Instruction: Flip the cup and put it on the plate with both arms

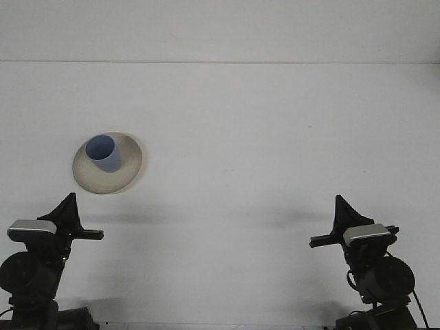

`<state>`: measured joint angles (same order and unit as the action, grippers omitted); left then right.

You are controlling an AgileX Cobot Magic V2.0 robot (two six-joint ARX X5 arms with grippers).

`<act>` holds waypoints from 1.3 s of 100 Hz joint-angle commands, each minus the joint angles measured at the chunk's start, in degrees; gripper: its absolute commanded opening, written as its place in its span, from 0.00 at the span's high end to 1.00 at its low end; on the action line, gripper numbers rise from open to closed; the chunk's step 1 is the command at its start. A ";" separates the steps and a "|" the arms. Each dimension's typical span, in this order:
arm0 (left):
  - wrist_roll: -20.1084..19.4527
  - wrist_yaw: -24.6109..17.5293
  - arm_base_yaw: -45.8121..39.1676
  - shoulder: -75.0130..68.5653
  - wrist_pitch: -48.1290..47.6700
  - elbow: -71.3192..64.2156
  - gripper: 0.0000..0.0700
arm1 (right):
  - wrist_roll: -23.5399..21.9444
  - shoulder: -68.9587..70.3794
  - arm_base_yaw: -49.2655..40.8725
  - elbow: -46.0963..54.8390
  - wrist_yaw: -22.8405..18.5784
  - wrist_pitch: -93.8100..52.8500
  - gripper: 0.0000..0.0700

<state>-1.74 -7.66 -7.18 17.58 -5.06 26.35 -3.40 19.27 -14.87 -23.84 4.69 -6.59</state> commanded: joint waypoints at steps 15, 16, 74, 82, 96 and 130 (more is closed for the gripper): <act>0.90 7.78 6.91 -4.63 12.94 -13.35 0.98 | 0.20 0.17 -0.04 0.11 0.07 0.59 1.00; 1.03 7.78 7.13 -4.92 13.40 -13.99 0.98 | 0.20 0.17 -0.04 0.11 0.07 0.57 1.00; 1.70 7.91 8.28 -17.42 11.32 -25.57 0.98 | 0.20 0.17 -0.04 0.09 0.07 0.55 1.00; 1.68 7.91 8.31 -17.27 11.30 -25.55 0.98 | 0.20 0.17 -0.04 0.09 0.07 0.57 1.00; 1.68 7.91 8.31 -17.31 11.15 -25.55 0.98 | 0.20 0.17 -0.04 0.09 0.07 0.57 1.00; 1.68 7.91 8.31 -17.31 11.13 -25.55 0.98 | 0.20 0.17 -0.04 0.09 0.07 0.59 1.00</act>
<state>-0.47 0.10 1.04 0.34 5.54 1.93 -3.40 19.27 -14.87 -23.84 4.69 -6.59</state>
